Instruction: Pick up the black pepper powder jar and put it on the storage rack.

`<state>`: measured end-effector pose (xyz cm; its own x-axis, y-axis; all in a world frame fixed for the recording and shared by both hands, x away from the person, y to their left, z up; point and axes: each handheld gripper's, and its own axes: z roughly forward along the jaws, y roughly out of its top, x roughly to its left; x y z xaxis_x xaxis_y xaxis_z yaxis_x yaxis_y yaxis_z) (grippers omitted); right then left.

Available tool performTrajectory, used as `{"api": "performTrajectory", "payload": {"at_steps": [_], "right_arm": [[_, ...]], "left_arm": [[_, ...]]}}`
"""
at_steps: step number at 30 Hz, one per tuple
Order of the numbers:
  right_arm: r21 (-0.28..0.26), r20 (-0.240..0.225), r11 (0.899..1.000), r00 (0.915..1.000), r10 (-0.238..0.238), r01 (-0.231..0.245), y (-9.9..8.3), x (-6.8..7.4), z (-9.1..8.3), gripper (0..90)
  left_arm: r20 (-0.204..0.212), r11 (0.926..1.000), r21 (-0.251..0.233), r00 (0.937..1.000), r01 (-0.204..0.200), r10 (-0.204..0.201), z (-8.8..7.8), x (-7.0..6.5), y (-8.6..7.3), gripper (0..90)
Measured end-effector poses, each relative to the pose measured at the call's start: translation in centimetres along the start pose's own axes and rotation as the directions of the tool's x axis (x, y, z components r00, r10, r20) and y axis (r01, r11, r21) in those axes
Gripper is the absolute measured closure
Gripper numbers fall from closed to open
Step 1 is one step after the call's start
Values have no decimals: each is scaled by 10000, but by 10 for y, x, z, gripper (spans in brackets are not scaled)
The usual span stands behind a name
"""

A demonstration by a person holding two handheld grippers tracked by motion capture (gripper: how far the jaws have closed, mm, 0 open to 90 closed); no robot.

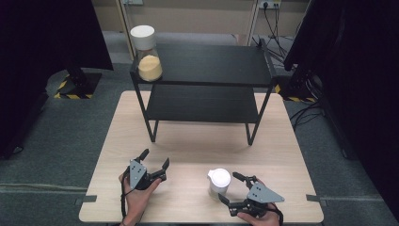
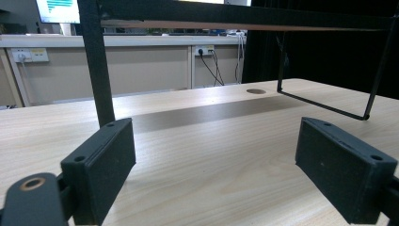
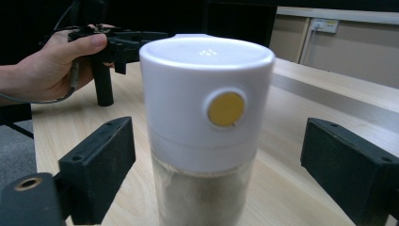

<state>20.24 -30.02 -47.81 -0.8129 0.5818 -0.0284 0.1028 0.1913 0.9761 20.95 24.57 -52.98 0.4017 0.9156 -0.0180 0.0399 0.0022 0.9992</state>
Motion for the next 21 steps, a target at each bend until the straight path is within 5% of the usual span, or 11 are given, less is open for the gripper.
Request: {"api": "performTrajectory", "payload": {"at_steps": [9, 21], "right_arm": [[193, -319, 9997, 9994, -166, 172, 2, -2, 16, 198], [260, -178, 9994, 9996, -228, 232, -2, 1, 21, 304]], "left_arm": [[3, 10000, -18, 10000, -3, 3, 0, 0, 0, 121], [-9, 10000, -27, 10000, -18, 18, 0, -1, 0, 123]]}}
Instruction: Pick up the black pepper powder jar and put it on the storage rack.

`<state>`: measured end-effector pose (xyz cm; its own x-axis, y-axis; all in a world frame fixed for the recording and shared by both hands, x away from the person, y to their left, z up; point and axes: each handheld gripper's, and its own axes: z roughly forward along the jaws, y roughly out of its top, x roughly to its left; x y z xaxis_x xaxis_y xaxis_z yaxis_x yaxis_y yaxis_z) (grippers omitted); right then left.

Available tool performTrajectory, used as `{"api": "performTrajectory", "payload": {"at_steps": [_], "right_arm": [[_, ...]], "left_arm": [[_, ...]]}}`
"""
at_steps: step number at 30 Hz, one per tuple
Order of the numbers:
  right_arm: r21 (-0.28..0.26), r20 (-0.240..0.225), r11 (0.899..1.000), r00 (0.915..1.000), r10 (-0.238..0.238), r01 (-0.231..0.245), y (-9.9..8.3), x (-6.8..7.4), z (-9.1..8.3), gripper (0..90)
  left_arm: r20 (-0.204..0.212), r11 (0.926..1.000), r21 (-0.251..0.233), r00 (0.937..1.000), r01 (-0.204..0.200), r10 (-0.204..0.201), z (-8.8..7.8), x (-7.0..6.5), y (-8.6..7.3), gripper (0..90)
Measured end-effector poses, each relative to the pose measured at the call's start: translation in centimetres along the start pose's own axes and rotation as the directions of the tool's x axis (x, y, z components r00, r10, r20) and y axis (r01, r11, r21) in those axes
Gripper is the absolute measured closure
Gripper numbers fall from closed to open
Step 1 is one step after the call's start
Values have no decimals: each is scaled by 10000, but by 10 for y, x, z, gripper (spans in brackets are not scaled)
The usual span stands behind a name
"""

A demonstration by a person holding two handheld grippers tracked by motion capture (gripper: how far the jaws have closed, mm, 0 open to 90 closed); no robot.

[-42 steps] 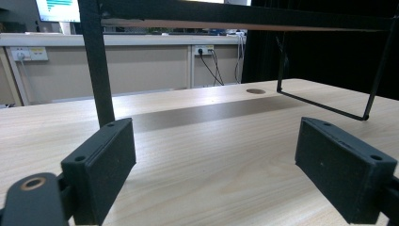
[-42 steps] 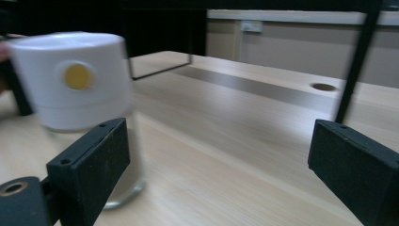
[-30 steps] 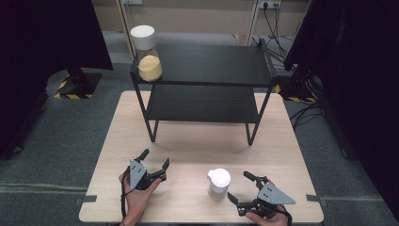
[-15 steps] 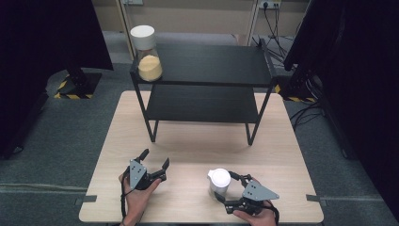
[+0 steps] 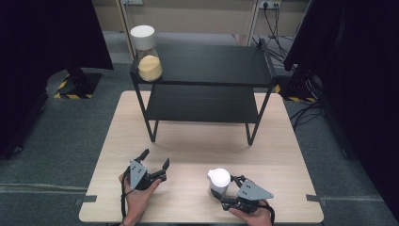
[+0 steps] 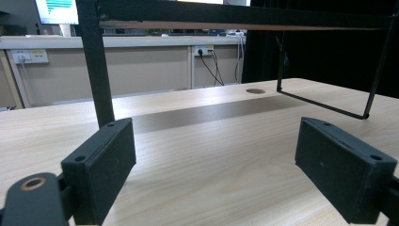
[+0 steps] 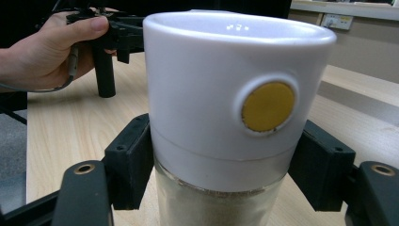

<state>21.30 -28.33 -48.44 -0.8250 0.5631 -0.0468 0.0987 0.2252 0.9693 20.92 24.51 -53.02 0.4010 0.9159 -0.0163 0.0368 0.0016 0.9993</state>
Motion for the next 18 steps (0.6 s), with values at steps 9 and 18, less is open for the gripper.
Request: {"api": "performTrajectory", "payload": {"at_steps": [9, 18], "right_arm": [[-442, 90, 9980, 9989, 464, -459, -1, 1, -4, 306], [-1321, 1093, 9904, 9925, 555, -408, 13, 2, -22, 306]], "left_arm": [[10, 10000, -15, 10000, -11, 11, 0, 0, 0, 126], [-24, 10000, -35, 10000, 2, -2, 0, -1, -1, 127]]}}
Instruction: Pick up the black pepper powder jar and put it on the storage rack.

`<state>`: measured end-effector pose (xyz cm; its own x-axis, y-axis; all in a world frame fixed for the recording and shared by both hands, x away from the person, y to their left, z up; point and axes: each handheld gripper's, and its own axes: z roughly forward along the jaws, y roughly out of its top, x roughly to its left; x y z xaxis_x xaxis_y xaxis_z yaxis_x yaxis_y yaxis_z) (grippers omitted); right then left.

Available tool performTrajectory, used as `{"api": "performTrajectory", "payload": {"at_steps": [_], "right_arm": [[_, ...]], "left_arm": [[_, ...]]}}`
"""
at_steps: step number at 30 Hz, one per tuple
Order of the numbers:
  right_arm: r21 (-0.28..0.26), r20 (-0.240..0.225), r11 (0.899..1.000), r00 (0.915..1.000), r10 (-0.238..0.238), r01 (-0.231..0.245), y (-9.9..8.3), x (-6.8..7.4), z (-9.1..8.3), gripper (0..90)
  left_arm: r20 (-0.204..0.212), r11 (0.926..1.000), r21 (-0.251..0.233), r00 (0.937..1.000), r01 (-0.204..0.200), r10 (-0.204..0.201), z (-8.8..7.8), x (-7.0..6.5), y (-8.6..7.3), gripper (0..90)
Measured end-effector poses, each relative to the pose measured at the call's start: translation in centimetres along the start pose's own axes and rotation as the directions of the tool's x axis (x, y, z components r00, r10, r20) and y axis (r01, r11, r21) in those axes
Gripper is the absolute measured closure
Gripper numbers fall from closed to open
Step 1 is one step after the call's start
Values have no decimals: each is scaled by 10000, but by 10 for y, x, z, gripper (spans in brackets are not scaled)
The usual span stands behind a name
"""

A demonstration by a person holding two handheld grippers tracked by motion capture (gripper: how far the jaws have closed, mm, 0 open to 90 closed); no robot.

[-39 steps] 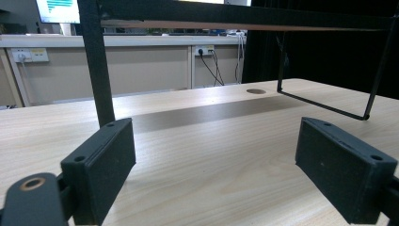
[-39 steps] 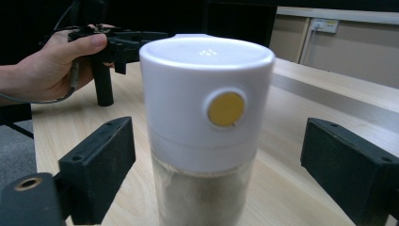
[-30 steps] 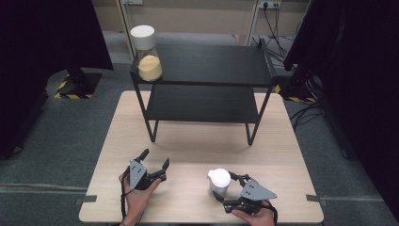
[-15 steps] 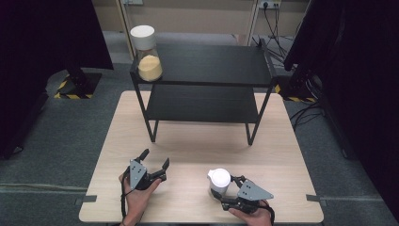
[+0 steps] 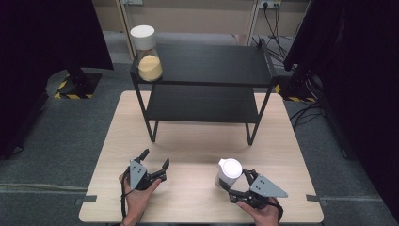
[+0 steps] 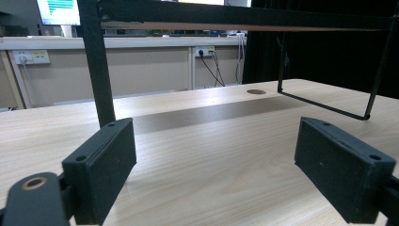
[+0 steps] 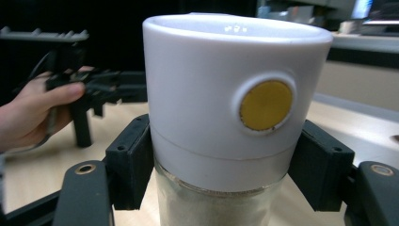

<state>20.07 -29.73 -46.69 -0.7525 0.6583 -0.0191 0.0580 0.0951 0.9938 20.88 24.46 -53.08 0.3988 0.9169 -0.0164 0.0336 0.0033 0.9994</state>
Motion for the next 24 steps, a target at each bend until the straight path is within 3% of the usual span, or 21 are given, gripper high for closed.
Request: {"api": "performTrajectory", "payload": {"at_steps": [8, 24], "right_arm": [[-362, 796, 9993, 9968, 100, -72, 9, -2, -6, 307], [-804, 1487, 9968, 9888, 92, 28, 28, -5, -4, 307]], "left_arm": [[-12, 10000, -7, 10000, 8, -8, 0, 0, 0, 126], [-42, 10000, -16, 10000, 35, -35, 0, 0, 0, 126]]}}
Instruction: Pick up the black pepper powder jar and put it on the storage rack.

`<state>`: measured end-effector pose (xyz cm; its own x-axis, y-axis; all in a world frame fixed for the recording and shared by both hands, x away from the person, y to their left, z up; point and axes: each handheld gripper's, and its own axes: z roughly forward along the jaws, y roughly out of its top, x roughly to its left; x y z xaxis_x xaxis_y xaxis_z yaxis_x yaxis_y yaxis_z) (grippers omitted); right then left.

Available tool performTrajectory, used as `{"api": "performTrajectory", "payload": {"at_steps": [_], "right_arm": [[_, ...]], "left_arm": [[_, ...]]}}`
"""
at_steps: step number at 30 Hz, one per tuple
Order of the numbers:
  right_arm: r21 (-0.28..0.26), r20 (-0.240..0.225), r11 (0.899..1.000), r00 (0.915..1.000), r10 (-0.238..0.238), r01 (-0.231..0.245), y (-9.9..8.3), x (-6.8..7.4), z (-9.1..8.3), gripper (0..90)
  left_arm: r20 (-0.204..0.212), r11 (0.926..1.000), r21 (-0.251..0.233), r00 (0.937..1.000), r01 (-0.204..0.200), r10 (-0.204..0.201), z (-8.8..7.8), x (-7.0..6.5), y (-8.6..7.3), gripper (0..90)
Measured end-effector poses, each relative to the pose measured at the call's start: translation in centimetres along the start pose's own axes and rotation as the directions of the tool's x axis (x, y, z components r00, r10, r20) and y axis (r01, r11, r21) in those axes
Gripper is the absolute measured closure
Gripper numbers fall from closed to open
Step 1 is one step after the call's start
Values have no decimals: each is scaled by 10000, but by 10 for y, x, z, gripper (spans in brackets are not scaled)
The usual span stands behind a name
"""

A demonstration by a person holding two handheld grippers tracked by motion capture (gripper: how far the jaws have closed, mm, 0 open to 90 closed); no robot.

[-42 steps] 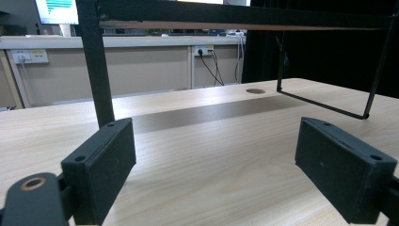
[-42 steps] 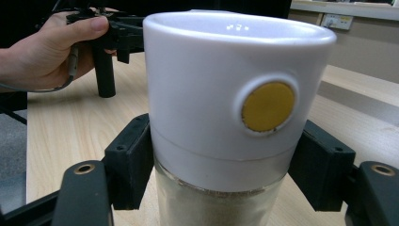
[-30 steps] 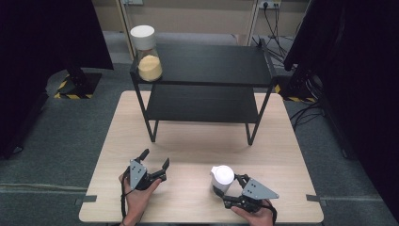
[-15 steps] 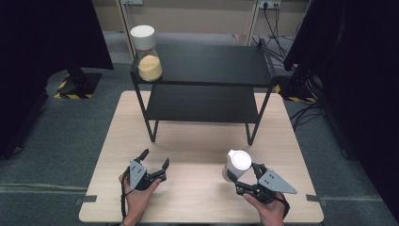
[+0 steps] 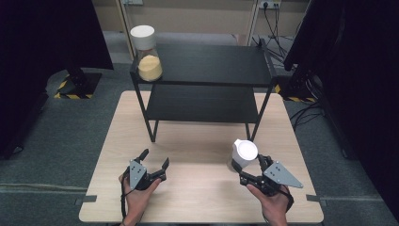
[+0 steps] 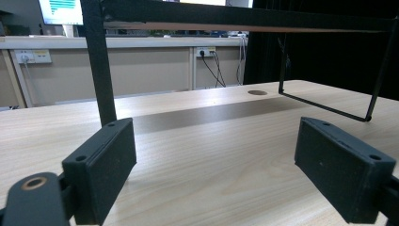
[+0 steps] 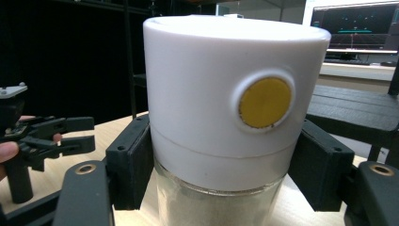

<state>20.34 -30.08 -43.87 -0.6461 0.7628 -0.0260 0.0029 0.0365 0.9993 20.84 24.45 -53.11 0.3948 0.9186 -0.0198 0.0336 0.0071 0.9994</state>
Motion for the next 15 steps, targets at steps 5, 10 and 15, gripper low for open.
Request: {"api": "performTrajectory", "payload": {"at_steps": [5, 10, 15], "right_arm": [[-46, 113, 10000, 9999, -35, 36, 4, -1, 1, 307], [-130, 196, 9999, 9998, -57, 59, 9, -1, 3, 307], [-215, 331, 9997, 9994, -66, 73, 13, -3, 5, 307]], "left_arm": [[-3, 10000, 6, 10000, -2, 2, 0, 0, 0, 127], [-13, 10000, 7, 10000, -2, 2, 0, 0, 0, 127], [-17, 10000, 8, 10000, 0, 0, 0, 0, 0, 127]]}}
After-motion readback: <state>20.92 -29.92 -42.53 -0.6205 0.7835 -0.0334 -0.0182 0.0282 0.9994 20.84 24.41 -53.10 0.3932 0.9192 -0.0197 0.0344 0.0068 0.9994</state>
